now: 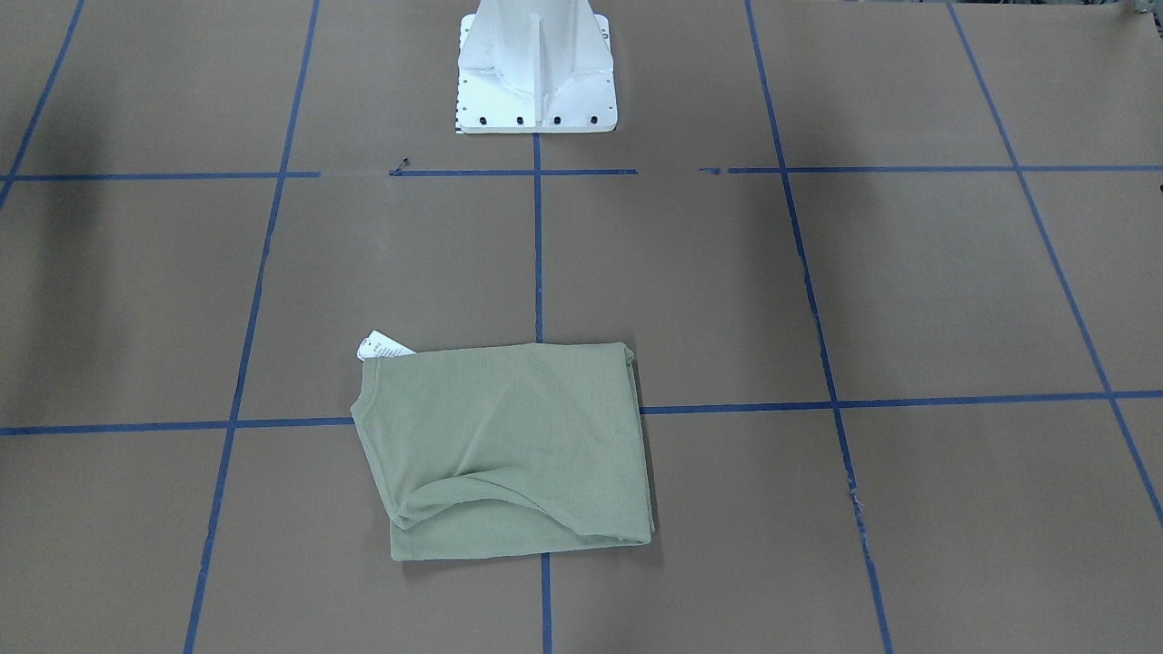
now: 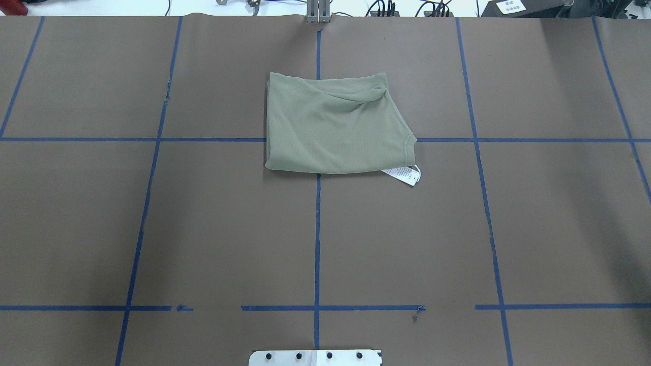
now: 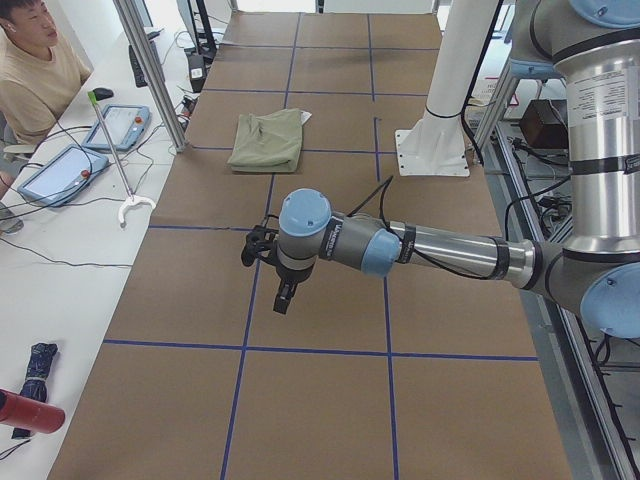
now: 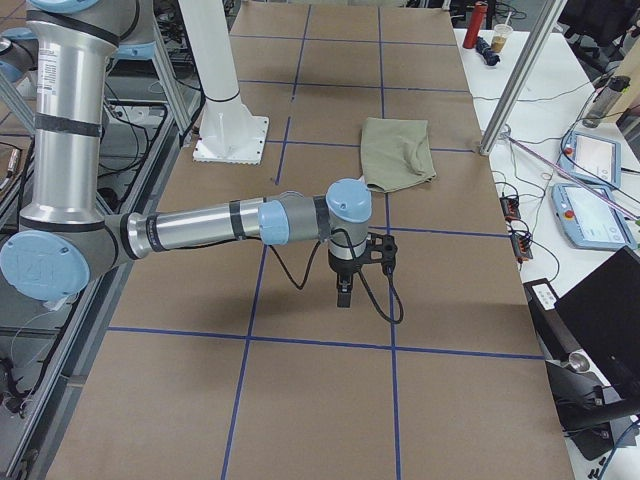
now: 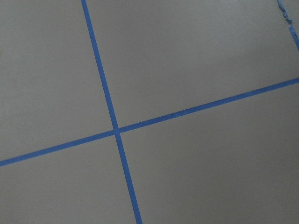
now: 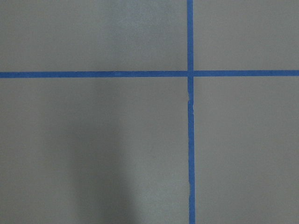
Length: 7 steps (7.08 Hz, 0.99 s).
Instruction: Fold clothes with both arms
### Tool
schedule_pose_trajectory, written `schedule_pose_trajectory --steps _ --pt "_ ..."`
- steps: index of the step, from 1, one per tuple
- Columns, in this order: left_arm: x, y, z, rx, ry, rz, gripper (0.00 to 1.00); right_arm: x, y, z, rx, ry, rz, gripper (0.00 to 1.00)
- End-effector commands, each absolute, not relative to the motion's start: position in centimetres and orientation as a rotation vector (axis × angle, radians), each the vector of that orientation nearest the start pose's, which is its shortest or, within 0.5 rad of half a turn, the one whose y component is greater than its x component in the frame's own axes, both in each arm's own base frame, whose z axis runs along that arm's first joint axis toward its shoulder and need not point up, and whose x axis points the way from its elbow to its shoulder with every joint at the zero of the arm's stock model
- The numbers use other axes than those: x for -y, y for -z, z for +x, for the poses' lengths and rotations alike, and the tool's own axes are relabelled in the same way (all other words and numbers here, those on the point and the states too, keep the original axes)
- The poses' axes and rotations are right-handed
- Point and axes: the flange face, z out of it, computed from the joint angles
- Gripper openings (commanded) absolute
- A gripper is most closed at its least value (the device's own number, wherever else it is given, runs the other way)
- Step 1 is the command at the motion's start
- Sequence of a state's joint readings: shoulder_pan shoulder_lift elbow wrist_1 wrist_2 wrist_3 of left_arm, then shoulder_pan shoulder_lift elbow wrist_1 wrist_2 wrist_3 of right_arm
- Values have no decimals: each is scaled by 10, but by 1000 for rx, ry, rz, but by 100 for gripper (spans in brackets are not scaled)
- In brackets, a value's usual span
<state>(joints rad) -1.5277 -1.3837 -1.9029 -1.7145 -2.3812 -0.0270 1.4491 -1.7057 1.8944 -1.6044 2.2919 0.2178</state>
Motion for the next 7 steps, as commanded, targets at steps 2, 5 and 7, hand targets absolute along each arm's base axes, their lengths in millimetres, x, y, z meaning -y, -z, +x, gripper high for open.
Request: schedule_pose_trajectory --steps 2,5,7 --pt "411 -550 -45 -783 -59 174 100 447 -568 13 734 -36 29 100" --pt "421 -532 -40 -843 -72 178 100 447 -573 9 737 -31 17 100" --pt "421 -532 -40 -838 -72 180 100 447 -577 6 739 -26 9 100"
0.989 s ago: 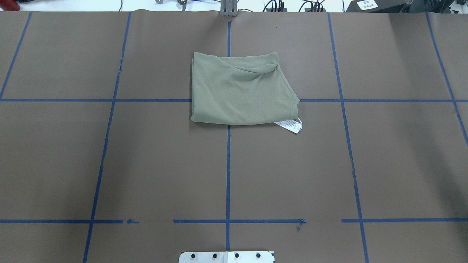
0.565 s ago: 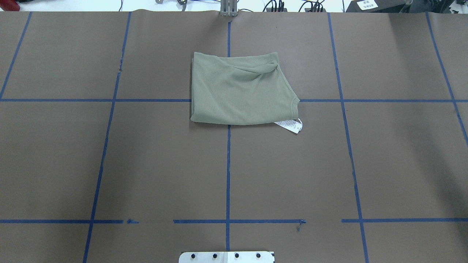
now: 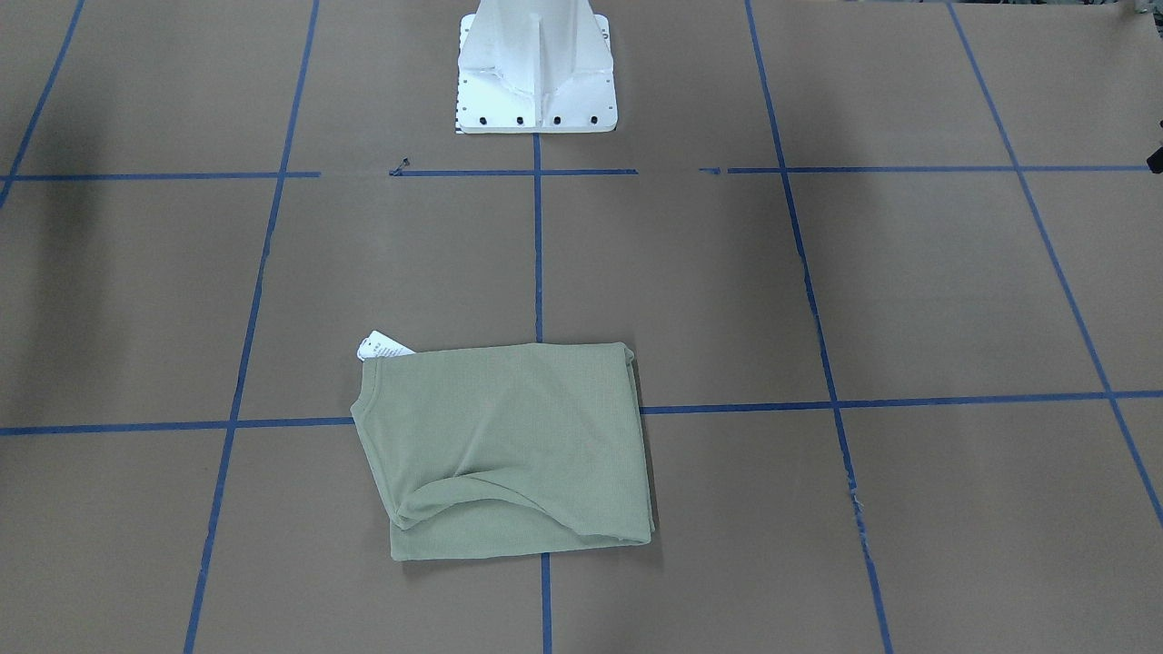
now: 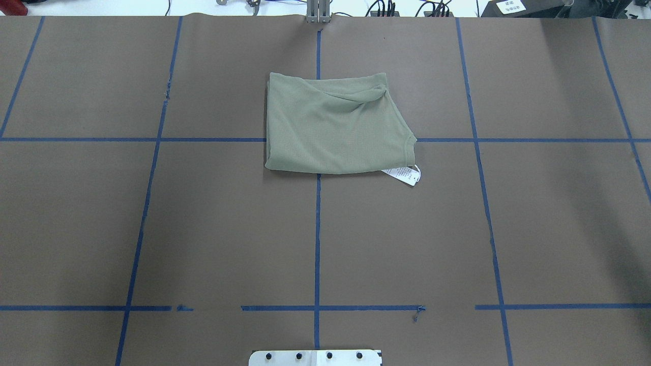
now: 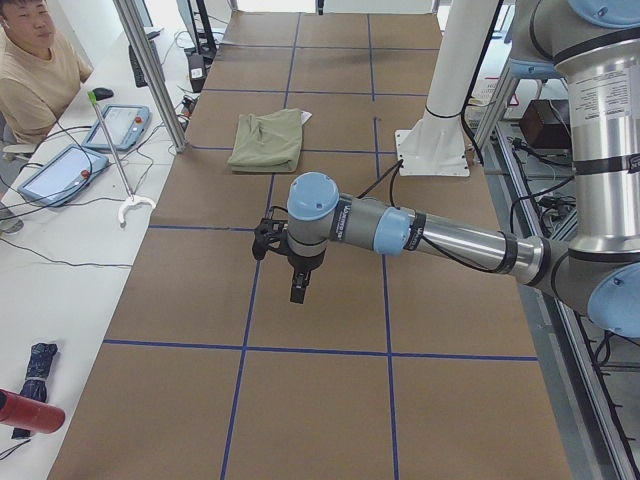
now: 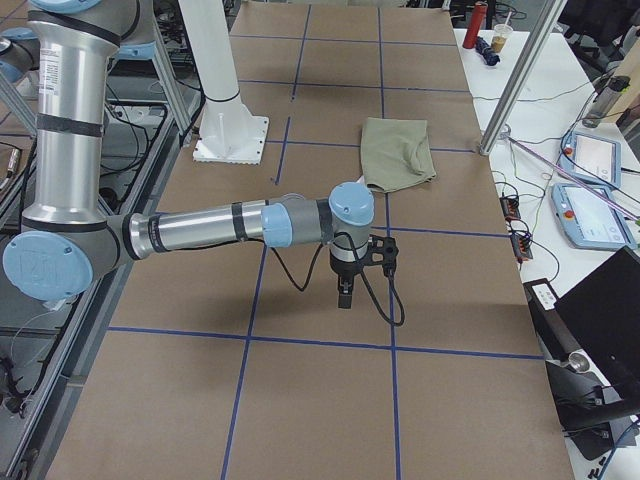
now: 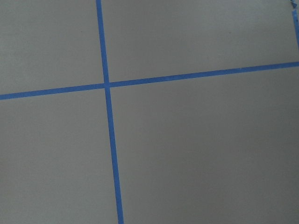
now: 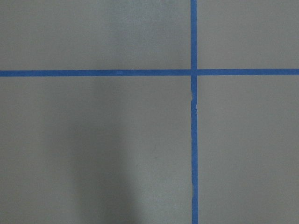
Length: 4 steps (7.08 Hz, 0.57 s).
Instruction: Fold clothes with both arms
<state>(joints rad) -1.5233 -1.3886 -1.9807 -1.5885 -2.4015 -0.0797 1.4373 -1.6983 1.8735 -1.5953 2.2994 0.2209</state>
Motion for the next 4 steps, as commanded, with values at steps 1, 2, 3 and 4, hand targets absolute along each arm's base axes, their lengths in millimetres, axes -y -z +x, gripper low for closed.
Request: schedule_pose_trajectory --steps 1,2,3,4 --pt "422 -534 -40 -835 -71 178 100 450 -582 1 735 -19 -3 100" --pt "421 -533 -40 -835 -71 178 100 450 -582 1 736 -21 -7 100" --pt "421 -537 -40 -835 -69 173 100 450 -583 1 731 -20 -5 100" --pt "421 -534 -40 -835 -71 178 100 450 -591 1 729 -27 -20 100"
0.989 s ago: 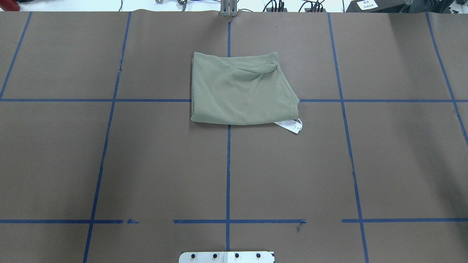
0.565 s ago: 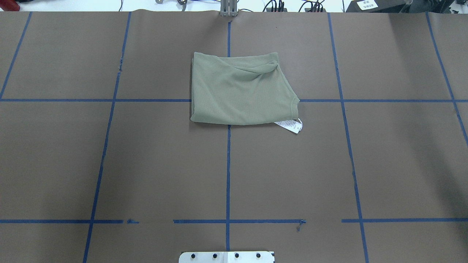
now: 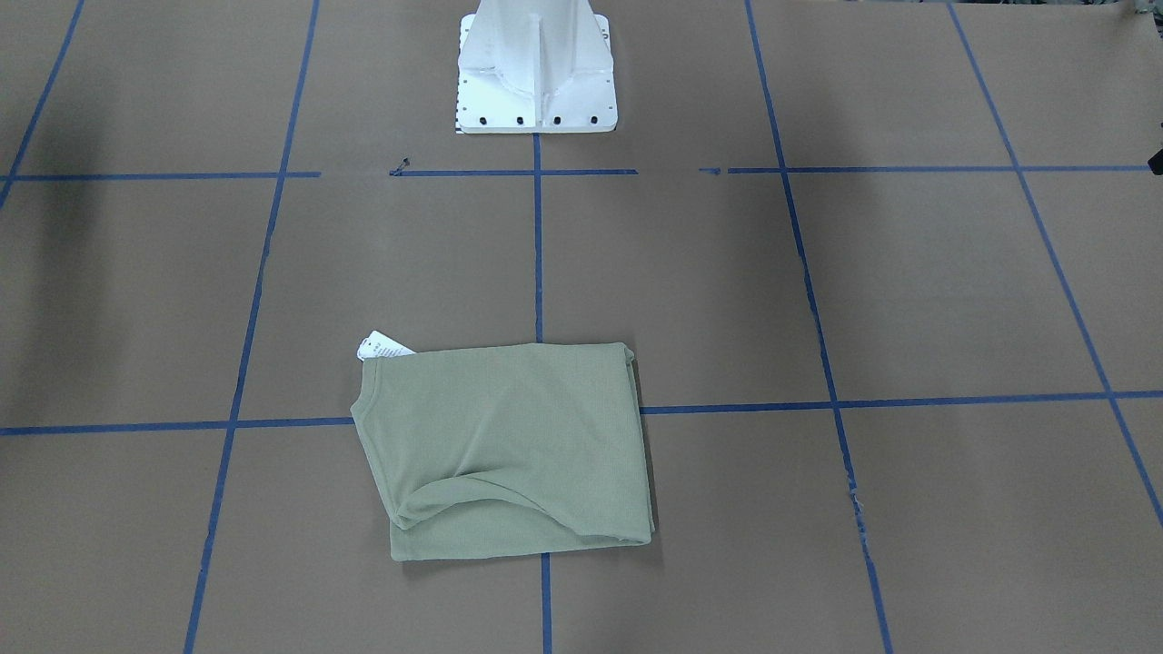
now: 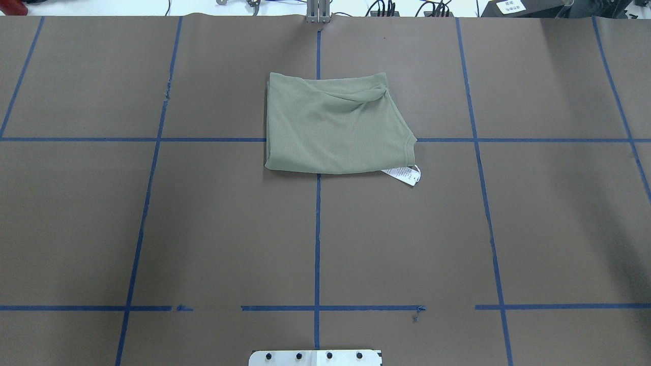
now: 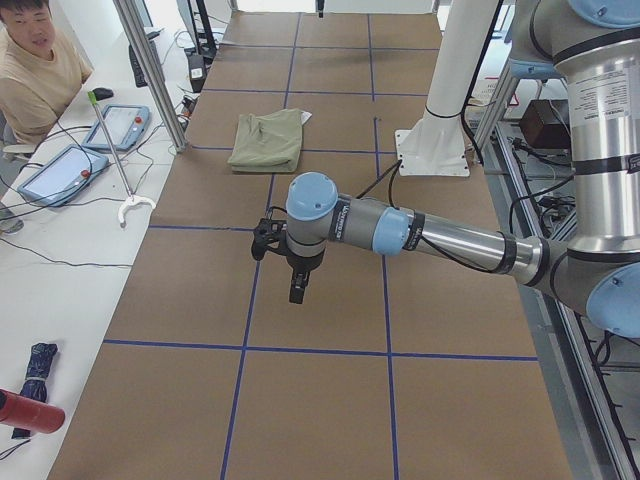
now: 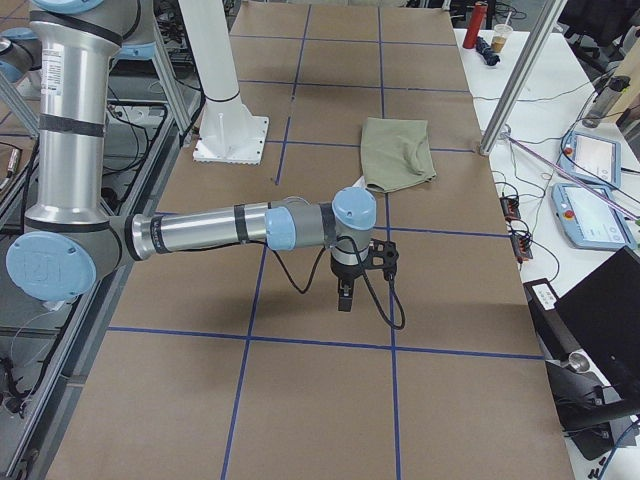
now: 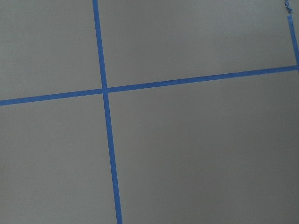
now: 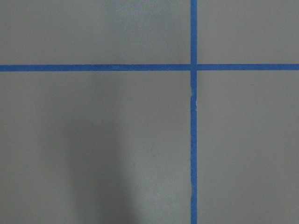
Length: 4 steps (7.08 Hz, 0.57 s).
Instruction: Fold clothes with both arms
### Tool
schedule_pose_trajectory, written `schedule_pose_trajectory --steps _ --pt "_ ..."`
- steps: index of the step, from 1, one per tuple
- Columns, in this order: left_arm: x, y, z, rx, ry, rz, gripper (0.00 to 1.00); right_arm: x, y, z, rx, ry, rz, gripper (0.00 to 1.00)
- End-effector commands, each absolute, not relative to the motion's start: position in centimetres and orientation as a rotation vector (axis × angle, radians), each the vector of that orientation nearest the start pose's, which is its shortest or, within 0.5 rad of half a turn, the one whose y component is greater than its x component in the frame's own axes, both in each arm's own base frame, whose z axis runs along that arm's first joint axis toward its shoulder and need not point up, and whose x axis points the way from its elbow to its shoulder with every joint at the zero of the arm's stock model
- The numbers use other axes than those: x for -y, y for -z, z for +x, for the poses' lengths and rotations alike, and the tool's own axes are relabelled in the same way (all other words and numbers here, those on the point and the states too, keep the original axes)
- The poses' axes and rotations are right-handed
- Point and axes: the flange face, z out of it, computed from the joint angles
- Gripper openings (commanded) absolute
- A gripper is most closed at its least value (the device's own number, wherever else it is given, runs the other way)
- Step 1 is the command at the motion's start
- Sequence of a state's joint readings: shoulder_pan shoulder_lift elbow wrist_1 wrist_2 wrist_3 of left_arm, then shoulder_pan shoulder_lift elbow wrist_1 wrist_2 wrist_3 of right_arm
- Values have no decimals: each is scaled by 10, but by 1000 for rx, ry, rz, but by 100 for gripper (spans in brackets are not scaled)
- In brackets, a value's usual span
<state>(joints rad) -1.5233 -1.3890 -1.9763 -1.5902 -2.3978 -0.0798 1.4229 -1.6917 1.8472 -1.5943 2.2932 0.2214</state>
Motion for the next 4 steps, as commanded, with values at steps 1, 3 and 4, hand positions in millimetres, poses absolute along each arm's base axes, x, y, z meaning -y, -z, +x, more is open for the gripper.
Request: schedule_pose_trajectory --steps 1,3,4 --pt "421 -533 -40 -835 -72 180 100 450 -598 0 728 -32 -35 100" --pt "421 -532 -40 -836 -73 183 100 450 -603 -2 729 -32 -49 100" --pt "420 -530 -40 -836 -75 187 100 451 -603 -4 730 -28 -50 100"
